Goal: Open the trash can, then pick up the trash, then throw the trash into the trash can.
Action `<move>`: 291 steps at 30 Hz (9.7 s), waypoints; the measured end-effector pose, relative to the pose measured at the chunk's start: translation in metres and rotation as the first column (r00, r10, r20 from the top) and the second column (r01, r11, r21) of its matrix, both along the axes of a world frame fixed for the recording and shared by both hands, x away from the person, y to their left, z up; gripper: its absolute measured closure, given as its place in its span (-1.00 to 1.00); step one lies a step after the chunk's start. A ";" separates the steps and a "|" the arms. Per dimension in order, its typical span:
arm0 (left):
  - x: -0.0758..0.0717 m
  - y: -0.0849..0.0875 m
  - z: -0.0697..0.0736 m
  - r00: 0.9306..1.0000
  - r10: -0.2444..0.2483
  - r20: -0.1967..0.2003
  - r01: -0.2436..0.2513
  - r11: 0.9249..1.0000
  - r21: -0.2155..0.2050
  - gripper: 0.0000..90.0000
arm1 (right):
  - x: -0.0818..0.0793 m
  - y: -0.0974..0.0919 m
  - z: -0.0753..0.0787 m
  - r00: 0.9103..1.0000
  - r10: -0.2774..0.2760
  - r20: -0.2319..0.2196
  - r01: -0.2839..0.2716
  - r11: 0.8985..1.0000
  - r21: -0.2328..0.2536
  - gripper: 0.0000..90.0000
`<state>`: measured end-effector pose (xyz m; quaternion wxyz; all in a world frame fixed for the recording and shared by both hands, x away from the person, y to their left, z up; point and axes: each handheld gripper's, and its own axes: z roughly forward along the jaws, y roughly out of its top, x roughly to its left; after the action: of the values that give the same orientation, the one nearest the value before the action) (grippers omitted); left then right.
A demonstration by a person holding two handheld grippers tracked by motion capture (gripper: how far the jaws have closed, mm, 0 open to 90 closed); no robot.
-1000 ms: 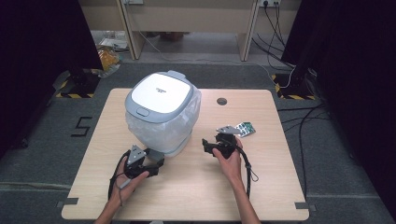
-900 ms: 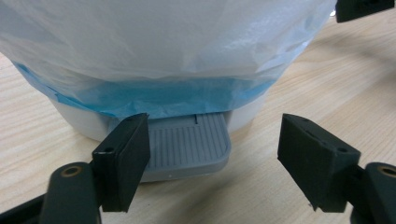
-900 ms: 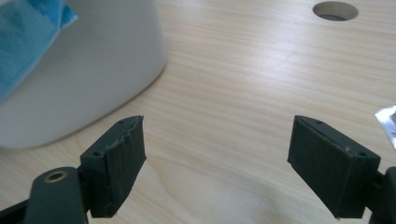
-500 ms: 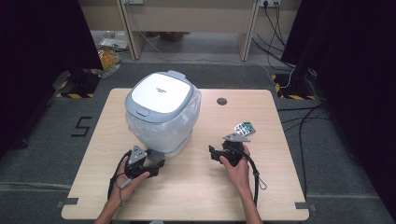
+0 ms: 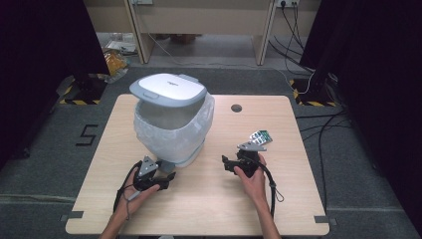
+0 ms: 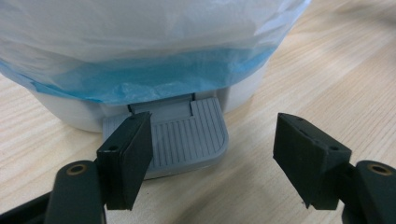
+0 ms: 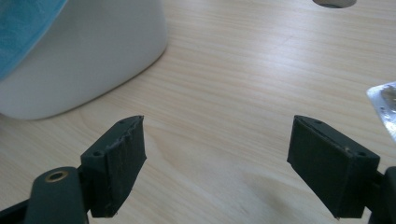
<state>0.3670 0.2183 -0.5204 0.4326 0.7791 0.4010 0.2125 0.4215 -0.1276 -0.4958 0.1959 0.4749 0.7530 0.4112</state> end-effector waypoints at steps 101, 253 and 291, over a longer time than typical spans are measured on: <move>-0.004 -0.016 -0.003 0.999 -0.010 0.035 0.003 0.980 0.200 -0.40 | 0.092 -0.098 -0.016 0.996 -0.084 -0.036 0.078 0.985 -0.154 -0.21; -0.003 -0.015 -0.002 0.999 -0.020 0.034 0.013 0.980 0.200 -0.40 | 0.002 0.096 0.204 0.902 0.265 0.342 -0.292 0.956 0.031 -0.27; -0.003 -0.014 -0.002 0.999 -0.024 0.033 0.017 0.980 0.200 -0.40 | 0.026 0.143 0.189 0.905 0.280 0.319 -0.298 0.954 0.010 -0.37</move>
<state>0.3636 0.2039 -0.5227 0.3612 0.8190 0.3617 0.2608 0.4474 0.0154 -0.3063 0.2364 0.2920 0.7618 0.5277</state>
